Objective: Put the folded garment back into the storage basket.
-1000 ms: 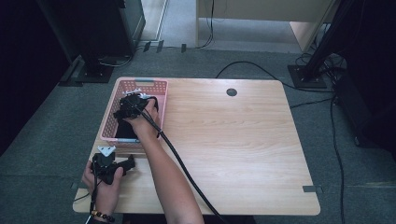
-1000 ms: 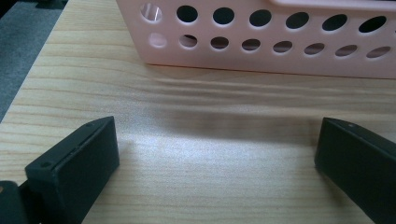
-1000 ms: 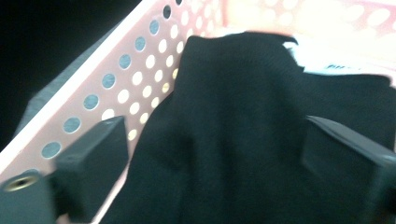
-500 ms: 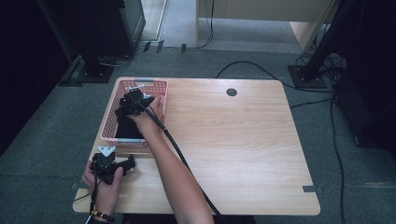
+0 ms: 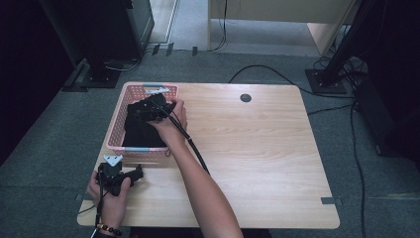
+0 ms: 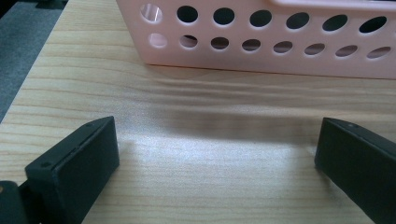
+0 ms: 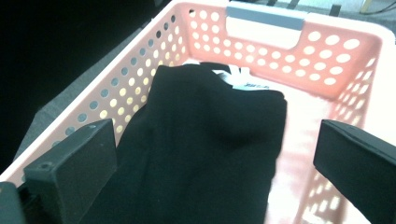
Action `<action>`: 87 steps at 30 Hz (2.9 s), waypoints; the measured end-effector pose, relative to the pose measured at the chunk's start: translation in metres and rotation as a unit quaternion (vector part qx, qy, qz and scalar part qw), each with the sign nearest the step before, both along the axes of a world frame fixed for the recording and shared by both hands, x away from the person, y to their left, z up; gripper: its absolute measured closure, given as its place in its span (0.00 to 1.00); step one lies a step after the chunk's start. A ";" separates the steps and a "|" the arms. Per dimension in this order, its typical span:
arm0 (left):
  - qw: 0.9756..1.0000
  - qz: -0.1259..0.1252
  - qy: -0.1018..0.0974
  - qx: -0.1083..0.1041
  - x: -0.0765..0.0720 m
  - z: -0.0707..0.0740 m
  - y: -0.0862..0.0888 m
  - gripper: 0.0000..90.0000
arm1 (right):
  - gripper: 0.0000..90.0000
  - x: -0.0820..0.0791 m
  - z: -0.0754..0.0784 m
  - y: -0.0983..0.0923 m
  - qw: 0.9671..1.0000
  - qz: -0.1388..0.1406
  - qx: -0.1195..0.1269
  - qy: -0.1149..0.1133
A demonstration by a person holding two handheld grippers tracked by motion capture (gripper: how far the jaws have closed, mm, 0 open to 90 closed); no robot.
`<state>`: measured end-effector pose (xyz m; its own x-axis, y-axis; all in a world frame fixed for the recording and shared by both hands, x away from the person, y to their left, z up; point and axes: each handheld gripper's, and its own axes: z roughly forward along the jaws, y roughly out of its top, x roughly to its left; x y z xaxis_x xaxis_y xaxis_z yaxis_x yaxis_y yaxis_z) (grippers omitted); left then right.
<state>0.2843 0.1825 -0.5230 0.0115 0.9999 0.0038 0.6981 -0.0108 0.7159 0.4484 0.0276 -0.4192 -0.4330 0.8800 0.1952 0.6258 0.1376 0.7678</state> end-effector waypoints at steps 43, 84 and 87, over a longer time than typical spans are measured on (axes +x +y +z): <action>1.000 0.000 0.000 0.000 0.000 0.000 0.000 0.00 | 0.00 -0.031 -0.033 -0.117 0.999 -0.049 0.017 -0.009; 1.000 -0.001 0.000 0.001 0.000 0.000 0.000 0.00 | 0.00 -0.044 -0.106 -0.154 0.994 -0.097 -0.049 0.012; 1.000 -0.001 0.000 0.001 0.000 0.000 0.000 0.00 | 0.00 -0.044 -0.106 -0.155 0.994 -0.098 -0.054 0.015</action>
